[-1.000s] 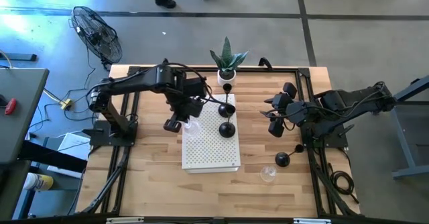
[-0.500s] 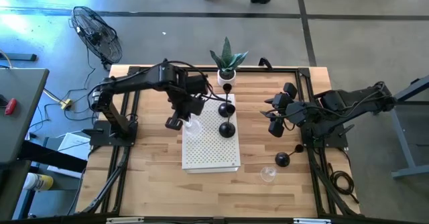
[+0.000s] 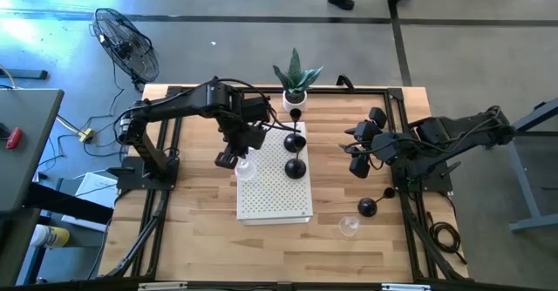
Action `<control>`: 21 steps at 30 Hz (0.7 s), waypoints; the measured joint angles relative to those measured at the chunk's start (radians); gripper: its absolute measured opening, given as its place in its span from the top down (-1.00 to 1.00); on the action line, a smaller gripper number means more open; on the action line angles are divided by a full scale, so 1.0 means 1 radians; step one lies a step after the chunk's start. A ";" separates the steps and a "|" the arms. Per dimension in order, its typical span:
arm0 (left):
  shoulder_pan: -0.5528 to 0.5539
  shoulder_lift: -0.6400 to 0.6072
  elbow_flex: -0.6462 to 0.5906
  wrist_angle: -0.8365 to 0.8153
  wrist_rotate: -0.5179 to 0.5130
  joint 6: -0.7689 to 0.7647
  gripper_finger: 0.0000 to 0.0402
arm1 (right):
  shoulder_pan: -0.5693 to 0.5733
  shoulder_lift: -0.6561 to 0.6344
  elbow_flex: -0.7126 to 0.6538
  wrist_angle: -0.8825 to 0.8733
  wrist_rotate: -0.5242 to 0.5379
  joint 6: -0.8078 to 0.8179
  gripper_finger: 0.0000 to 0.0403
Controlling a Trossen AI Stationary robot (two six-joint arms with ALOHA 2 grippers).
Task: Pick & Place candle stick holders
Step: Put the left transparent glass candle holder on the shelf aligned with the other transparent glass candle holder
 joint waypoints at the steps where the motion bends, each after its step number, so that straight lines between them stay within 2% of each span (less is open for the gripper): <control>1: 0.000 0.000 0.000 0.000 -0.001 0.003 0.67 | 0.000 0.000 0.000 0.000 0.000 0.000 0.03; 21: -0.002 0.000 0.001 0.044 -0.002 0.068 0.67 | 0.000 0.000 0.000 0.000 0.001 0.008 0.03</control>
